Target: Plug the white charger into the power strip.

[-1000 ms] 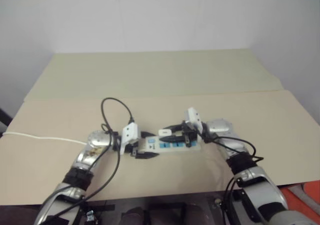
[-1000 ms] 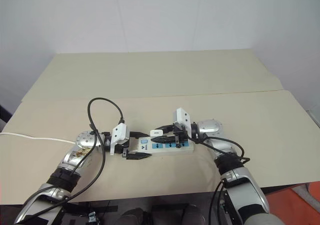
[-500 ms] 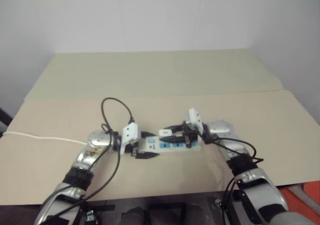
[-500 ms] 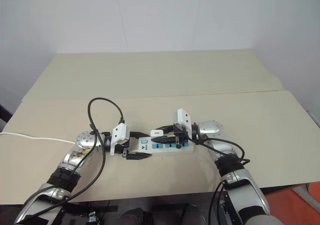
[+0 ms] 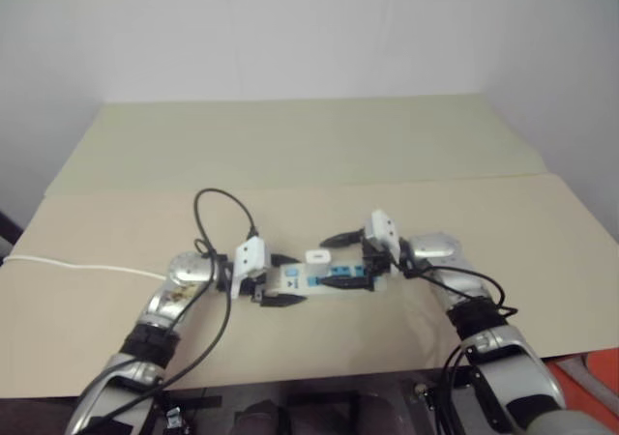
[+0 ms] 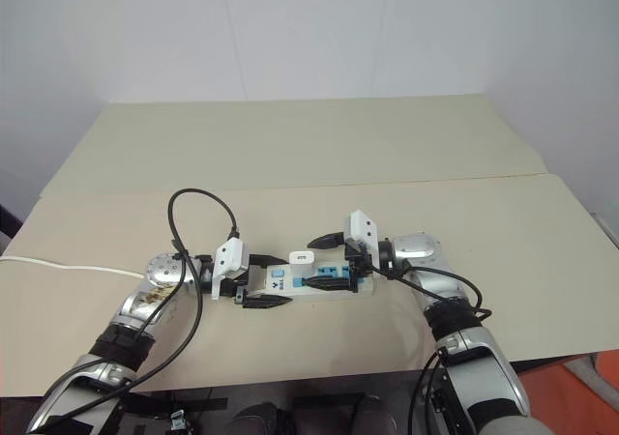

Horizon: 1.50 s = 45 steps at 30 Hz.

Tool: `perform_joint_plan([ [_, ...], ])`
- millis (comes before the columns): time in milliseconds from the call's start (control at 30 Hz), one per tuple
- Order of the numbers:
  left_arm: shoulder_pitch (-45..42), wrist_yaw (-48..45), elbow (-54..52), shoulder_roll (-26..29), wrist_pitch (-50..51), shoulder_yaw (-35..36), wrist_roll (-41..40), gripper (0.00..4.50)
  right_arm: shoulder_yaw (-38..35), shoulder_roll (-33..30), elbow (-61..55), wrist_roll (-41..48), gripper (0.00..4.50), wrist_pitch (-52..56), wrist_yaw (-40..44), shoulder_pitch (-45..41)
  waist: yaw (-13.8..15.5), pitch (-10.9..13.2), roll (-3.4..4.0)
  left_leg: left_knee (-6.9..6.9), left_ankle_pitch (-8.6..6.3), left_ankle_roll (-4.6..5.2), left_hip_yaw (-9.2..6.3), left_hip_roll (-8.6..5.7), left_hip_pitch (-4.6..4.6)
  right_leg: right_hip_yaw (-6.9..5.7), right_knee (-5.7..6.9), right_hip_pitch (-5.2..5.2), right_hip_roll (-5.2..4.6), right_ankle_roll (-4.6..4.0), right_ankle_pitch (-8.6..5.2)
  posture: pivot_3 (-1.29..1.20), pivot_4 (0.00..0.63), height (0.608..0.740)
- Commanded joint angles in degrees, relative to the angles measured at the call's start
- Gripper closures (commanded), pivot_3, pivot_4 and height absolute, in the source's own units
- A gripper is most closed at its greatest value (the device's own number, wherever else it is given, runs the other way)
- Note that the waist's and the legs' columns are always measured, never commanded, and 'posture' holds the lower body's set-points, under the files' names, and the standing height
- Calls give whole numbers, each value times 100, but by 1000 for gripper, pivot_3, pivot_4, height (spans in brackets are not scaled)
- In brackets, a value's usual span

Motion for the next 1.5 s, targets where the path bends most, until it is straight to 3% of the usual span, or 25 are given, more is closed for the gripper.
perform_joint_plan([
  [33, 16, -21, -30, 156, 144, 128, 53, 283, 3, -49, 201, -131, 0, 144, 19, 74, -5, 0, 0, 0, 0, 0, 0, 0, 0, 0, 0, -1, 0, 0, 0, 0, 150, 740],
  [67, 9, -26, -54, 170, 171, 137, 40, 40, 3, -47, 207, -140, 0, 132, 19, 71, -4, 0, 0, -1, 0, 0, 0, -1, -3, 0, 1, -4, 0, 0, 0, 0, 150, 740],
  [367, 196, -233, -751, 598, 378, 564, -340, 40, -163, -151, 79, -59, 0, 203, 99, -26, -6, 2, 1, -3, 0, 0, -1, -1, -11, -1, 0, -10, -2, 0, 0, 0, 150, 740],
  [700, 330, -655, -1223, 1153, 515, 753, -534, 40, -586, -1269, -907, 209, 0, 495, 488, 464, 132, 10, 6, 2, 3, -2, 2, -8, -97, -5, 4, -95, -3, -1, 1, 0, 150, 740],
  [933, 283, -829, -1308, 1682, 614, 1150, -672, 40, -1483, -2435, -1498, 715, 0, 1006, 602, 982, 129, 36, 4, 2, 4, -1, 12, -4, -100, -6, 0, -94, 1, 1, 0, 0, 150, 740],
  [1200, 310, -922, -1432, 2206, 974, 1578, -873, 40, -2297, -3400, -1078, 818, 0, 1083, 614, 1214, 129, 46, 2, 2, 4, -1, 13, -3, -96, -4, 0, -92, 0, 1, -1, 0, 150, 740],
  [1500, 720, -689, -2095, 2528, 2043, 2037, -1335, 40, -2711, -3768, -609, 571, 0, 923, 118, 1775, 130, 50, 0, 2, 4, -1, 16, -3, -96, -4, 1, -90, 0, 3, -1, 0, 150, 740],
])
